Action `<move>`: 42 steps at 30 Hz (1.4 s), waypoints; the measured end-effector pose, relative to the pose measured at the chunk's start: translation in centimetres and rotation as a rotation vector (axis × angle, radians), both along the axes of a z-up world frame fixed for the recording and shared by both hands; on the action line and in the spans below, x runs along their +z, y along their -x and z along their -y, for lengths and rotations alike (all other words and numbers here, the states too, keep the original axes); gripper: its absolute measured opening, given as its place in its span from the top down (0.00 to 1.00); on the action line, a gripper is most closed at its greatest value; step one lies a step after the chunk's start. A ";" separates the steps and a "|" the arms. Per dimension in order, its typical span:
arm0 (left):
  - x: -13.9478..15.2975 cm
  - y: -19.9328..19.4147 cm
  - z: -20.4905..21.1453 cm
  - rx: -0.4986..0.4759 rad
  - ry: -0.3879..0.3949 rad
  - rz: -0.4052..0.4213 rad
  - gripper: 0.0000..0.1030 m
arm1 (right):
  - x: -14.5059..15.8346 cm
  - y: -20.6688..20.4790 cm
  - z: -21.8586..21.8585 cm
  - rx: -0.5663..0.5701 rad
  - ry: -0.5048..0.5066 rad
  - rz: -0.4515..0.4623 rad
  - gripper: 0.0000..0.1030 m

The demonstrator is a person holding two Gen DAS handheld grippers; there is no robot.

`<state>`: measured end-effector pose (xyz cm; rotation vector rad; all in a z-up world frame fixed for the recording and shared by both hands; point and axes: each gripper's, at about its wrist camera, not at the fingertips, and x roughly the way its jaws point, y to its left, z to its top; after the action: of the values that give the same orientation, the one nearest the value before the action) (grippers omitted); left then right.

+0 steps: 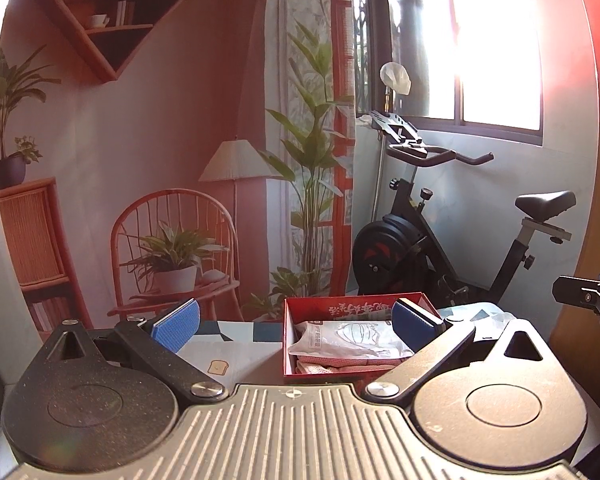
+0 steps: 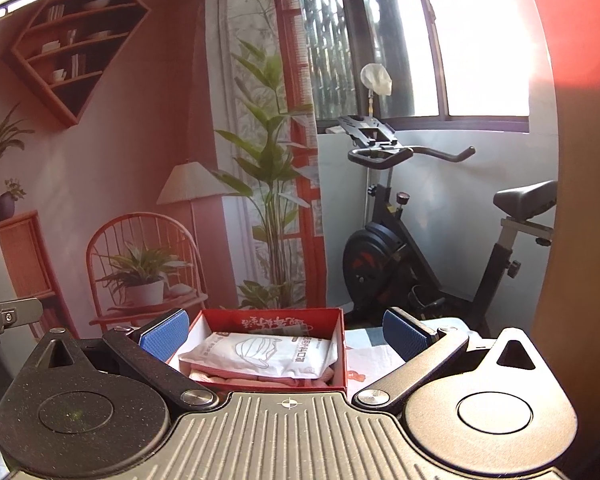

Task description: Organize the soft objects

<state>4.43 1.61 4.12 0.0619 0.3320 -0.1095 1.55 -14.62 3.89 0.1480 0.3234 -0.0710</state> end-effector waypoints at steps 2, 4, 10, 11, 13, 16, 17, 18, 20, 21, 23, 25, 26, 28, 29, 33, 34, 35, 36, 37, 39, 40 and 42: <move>0.0 0.0 0.0 -0.001 0.001 -0.003 0.00 | 0.0 0.0 0.1 -0.002 0.006 0.000 0.00; 0.0 0.0 0.0 -0.001 0.000 -0.006 0.00 | 0.0 0.0 0.0 -0.004 0.008 0.000 0.00; -0.2 -0.4 0.0 0.001 0.005 -0.029 0.00 | 0.0 -0.1 -0.2 -0.003 0.010 -0.005 0.00; -0.3 -0.4 -0.1 0.001 0.009 -0.034 0.00 | -0.1 -0.1 -0.2 -0.002 0.011 -0.006 0.00; -0.3 -0.4 -0.1 0.002 0.009 -0.039 0.00 | -0.2 -0.2 -0.3 -0.001 0.012 -0.009 0.00; -0.4 -0.4 -0.1 0.003 0.006 -0.042 0.00 | -0.3 -0.3 -0.3 0.001 0.012 -0.016 0.00; -0.5 -0.4 -0.1 0.004 0.006 -0.043 0.00 | -0.4 -0.3 -0.3 0.001 0.013 -0.017 0.00; -0.5 -0.4 -0.1 0.004 0.005 -0.044 0.00 | -0.4 -0.3 -0.4 0.000 0.016 -0.018 0.00; -0.5 -0.4 0.0 0.003 0.006 -0.046 0.00 | -0.4 -0.3 -0.4 -0.001 0.019 -0.019 0.00; -0.4 -0.5 0.0 0.002 0.006 -0.046 0.00 | -0.4 -0.3 -0.4 0.000 0.019 -0.018 0.00; -0.4 -0.5 0.0 0.003 0.007 -0.047 0.00 | -0.4 -0.3 -0.4 0.000 0.019 -0.018 0.00; -0.4 -0.5 0.0 0.002 0.008 -0.047 0.00 | -0.3 -0.5 -0.4 -0.001 0.020 -0.017 0.00; -0.4 -0.6 0.0 0.001 0.009 -0.049 0.00 | -0.3 -0.5 -0.4 0.000 0.019 -0.018 0.00; -0.5 -0.5 0.0 0.001 0.009 -0.051 0.00 | -0.3 -0.5 -0.4 0.000 0.018 -0.018 0.00; -0.5 -0.5 0.0 0.002 0.009 -0.052 0.00 | -0.3 -0.5 -0.4 -0.001 0.019 -0.018 0.00; -0.5 -0.5 0.1 0.003 0.007 -0.056 0.00 | -0.3 -0.5 -0.4 0.000 0.020 -0.018 0.00; -0.5 -0.5 0.1 0.004 0.005 -0.056 0.00 | -0.3 -0.5 -0.4 0.001 0.021 -0.018 0.00; -0.5 -0.6 0.1 0.004 0.005 -0.056 0.00 | -0.3 -0.5 -0.4 0.002 0.022 -0.019 0.00; -0.5 -0.6 0.1 0.003 0.006 -0.056 0.00 | -0.3 -0.5 -0.4 0.002 0.022 -0.019 0.00; -0.6 -0.5 0.1 0.002 0.008 -0.056 0.00 | -0.3 -0.5 -0.4 0.003 0.023 -0.019 0.00; -0.6 -0.5 0.1 0.002 0.009 -0.056 0.00 | -0.3 -0.4 -0.4 0.004 0.025 -0.020 0.00; -0.6 -0.5 0.1 0.001 0.009 -0.056 0.00 | -0.3 -0.5 -0.3 0.005 0.025 -0.021 0.00; -0.6 -0.4 0.1 -0.004 0.013 -0.056 0.00 | -0.3 -0.5 -0.3 0.005 0.025 -0.020 0.00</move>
<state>4.86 1.53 3.50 0.0467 0.3870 -0.1177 2.01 -14.28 3.63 0.1215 0.3425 -0.0717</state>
